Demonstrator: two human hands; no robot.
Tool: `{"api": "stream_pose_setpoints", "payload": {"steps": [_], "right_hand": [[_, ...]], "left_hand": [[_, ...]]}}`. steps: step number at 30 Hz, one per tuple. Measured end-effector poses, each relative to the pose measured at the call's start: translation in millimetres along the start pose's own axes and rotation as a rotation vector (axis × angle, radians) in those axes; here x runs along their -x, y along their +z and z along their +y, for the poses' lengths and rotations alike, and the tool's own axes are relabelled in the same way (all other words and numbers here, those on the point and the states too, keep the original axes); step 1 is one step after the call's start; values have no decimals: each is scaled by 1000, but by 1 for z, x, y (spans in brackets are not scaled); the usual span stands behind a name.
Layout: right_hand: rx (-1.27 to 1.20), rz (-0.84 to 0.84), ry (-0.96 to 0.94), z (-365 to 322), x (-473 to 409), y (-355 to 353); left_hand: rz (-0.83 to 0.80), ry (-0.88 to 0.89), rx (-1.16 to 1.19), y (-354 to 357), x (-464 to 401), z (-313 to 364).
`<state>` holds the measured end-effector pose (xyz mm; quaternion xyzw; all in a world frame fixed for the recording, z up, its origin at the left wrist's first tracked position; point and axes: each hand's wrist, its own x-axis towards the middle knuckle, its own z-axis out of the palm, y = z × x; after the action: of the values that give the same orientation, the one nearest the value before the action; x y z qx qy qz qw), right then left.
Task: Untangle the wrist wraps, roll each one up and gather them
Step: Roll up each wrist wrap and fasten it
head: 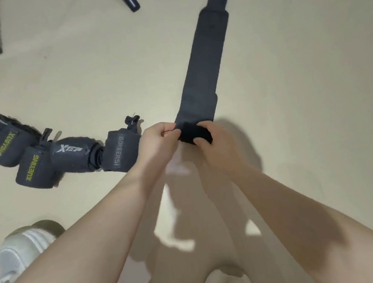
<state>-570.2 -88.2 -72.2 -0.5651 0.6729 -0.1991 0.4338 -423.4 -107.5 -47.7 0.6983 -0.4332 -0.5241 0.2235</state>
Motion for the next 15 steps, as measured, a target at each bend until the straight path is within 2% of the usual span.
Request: {"api": "stream_pose_setpoints", "payload": {"steps": [5,9,15], "right_hand": [[-308,-129,44,-63,14,-40],[-502,-189,43,-115,29,-81],[-638,41,46,-195,59,-133]], "left_hand": [[47,148,-55,-44,28,47],[-15,320,-3,-74,43,97],[-179,377,202,-94,70,180]]}}
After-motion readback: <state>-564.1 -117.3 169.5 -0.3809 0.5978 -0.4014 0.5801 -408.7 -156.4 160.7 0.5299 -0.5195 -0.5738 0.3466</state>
